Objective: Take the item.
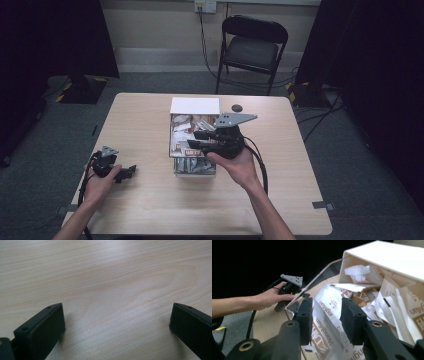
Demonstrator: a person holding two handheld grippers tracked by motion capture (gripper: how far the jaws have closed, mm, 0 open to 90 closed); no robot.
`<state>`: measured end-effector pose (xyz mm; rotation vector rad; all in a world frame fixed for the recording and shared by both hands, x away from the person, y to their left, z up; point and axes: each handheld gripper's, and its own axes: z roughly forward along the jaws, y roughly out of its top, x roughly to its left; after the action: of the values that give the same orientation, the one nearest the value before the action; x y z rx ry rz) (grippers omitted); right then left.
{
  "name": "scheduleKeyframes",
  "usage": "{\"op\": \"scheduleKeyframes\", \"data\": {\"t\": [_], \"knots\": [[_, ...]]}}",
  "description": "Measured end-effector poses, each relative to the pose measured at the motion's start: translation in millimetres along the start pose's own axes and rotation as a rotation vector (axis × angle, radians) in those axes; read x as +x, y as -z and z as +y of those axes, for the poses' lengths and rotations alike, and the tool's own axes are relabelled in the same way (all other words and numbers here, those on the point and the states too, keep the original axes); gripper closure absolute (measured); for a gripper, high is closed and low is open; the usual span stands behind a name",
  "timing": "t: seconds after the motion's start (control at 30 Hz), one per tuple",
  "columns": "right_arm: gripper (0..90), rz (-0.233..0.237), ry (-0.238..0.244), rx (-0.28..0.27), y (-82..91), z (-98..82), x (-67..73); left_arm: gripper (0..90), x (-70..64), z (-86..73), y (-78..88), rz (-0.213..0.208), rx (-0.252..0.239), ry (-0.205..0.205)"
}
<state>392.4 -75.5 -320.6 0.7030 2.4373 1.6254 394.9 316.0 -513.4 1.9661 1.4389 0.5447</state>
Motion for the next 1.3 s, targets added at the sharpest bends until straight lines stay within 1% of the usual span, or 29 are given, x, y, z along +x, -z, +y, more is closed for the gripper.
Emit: {"op": "scheduleKeyframes", "data": {"t": [0.27, 0.6, 0.7, 0.73, 0.77, 0.8, 1.0, 1.1, 1.3], "knots": [[69.8, 0.012, -0.001, 0.028, -1.0, -3.4, -1.1, 0.0, 0.1, 0.0, 0.0, 0.000, 0.000, -0.001], [73.8, 0.031, 0.002, 0.068, -1.1, -4.6, 2.9, 0.0, 0.2, 0.0, 0.2, 0.000, 0.002, -0.003], [75.8, 0.033, 0.011, 0.082, -2.6, -4.8, 3.9, 0.0, 0.0, 0.0, 0.0, 0.000, 0.000, 0.000], [75.8, 0.033, 0.011, 0.082, -2.6, -4.8, 3.9, 0.0, 0.0, 0.0, 0.0, 0.000, 0.000, 0.000], [78.8, 0.036, 0.012, 0.084, -3.4, -4.7, 4.1, 0.0, 0.0, 0.0, 0.0, 0.000, 0.000, 0.000], [79.7, 0.036, 0.011, 0.086, -3.9, -4.8, 4.0, 0.0, 0.0, 0.0, 0.0, 0.001, 0.000, -0.001], [82.7, 0.041, 0.004, 0.099, -4.6, -5.0, 2.0, 0.0, 0.0, 0.0, 0.0, 0.000, 0.000, 0.000], [87.3, 0.042, 0.000, 0.104, -4.2, -5.0, 1.9, 0.0, 0.0, 0.0, 0.0, 0.000, 0.000, -0.001], [89.6, 0.037, 0.003, 0.103, -4.0, -5.1, 2.3, 0.0, 0.0, 0.0, 0.0, 0.000, 0.000, 0.000]]}}
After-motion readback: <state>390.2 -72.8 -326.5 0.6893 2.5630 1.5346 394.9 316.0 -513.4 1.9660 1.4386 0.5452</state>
